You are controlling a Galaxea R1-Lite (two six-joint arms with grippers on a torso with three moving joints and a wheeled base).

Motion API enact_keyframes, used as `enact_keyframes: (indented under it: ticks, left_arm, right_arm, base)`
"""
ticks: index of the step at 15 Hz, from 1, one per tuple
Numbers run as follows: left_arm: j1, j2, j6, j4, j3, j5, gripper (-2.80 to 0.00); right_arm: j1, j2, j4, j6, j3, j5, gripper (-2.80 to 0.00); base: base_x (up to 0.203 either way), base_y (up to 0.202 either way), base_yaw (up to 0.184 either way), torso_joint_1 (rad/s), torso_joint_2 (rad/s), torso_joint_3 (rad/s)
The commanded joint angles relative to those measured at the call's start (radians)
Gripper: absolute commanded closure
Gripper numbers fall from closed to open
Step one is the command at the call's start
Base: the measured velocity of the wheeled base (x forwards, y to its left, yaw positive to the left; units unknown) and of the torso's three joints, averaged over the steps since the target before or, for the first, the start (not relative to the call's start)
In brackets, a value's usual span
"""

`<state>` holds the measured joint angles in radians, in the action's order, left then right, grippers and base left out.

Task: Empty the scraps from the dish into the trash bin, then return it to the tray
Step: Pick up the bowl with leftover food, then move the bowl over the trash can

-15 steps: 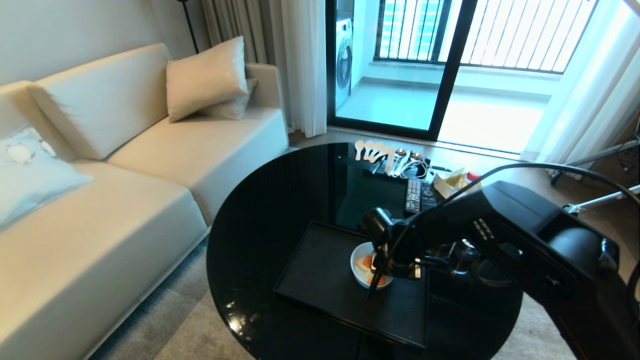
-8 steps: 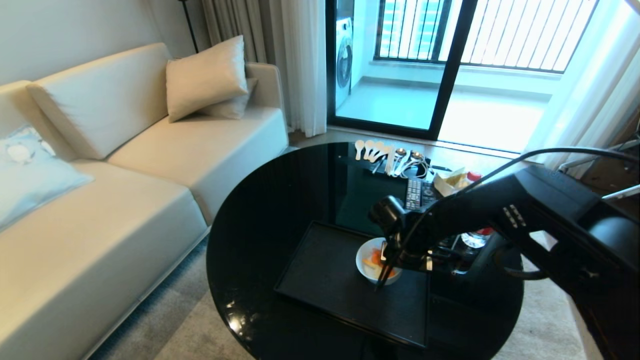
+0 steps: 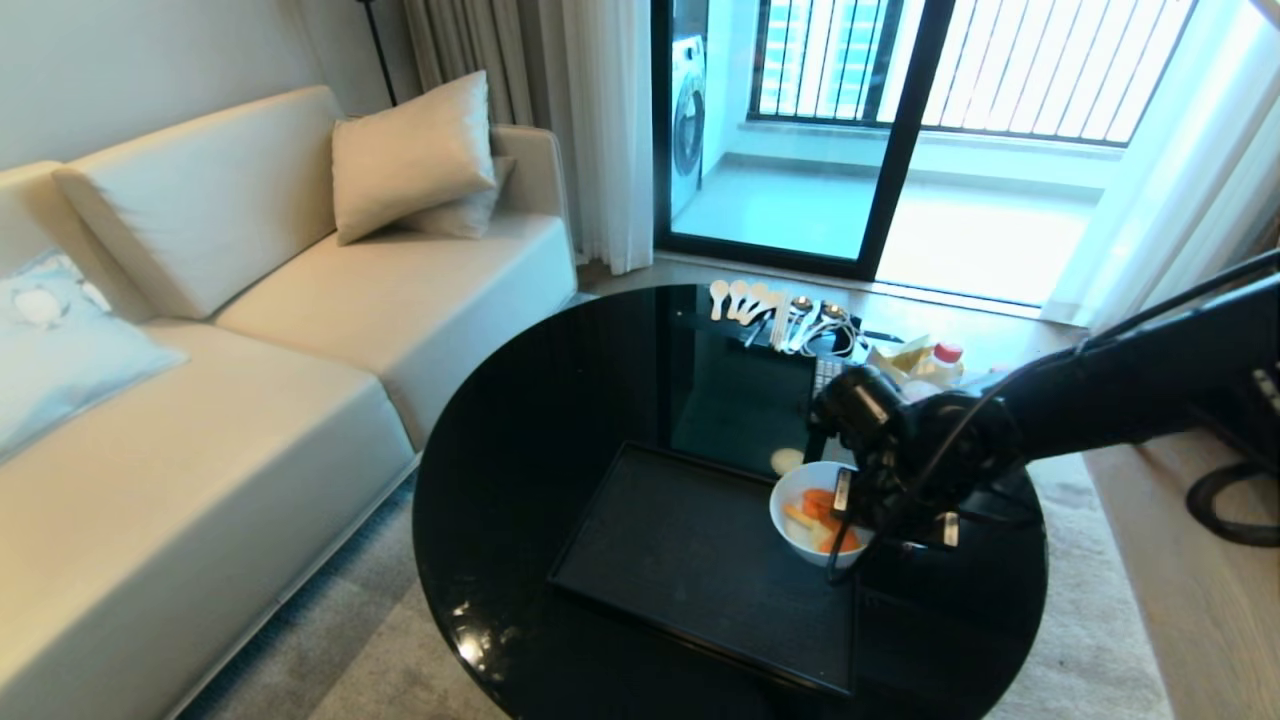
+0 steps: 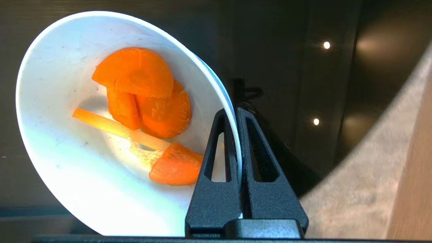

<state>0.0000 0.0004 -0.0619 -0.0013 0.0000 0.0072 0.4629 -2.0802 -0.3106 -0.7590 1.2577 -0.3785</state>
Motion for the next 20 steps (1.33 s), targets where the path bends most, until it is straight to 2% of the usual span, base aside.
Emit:
enact_keyframes:
  ticks: [1,8,11,14,20]
  left_arm:
    - [0.0,0.0,-0.001,0.0,0.0,0.0,0.0]
    - [0.0,0.0,-0.001,0.0,0.0,0.0,0.0]
    - [0.0,0.0,-0.001,0.0,0.0,0.0,0.0]
    - [0.0,0.0,-0.001,0.0,0.0,0.0,0.0]
    - [0.0,0.0,-0.001,0.0,0.0,0.0,0.0]
  right_arm:
    - [-0.015,0.134,0.0,-0.014,-0.091,-0.002,0.0]
    - [-0.082,0.442,-0.013,-0.041,-0.333,-0.004,0.0]
    - [-0.135,0.556,-0.013,-0.043,-0.445,-0.009,0.0]
    - [-0.215,0.637,-0.016,-0.043,-0.536,-0.008,0.0]
    - [-0.292,0.737,-0.016,-0.044,-0.682,-0.008,0.0]
  base:
    - [0.0,0.0,0.0,0.0,0.0,0.0]
    - [0.0,0.0,0.0,0.0,0.0,0.0]
    - [0.0,0.0,0.0,0.0,0.0,0.0]
    - [0.0,0.0,0.0,0.0,0.0,0.0]
    - [0.0,0.0,0.0,0.0,0.0,0.0]
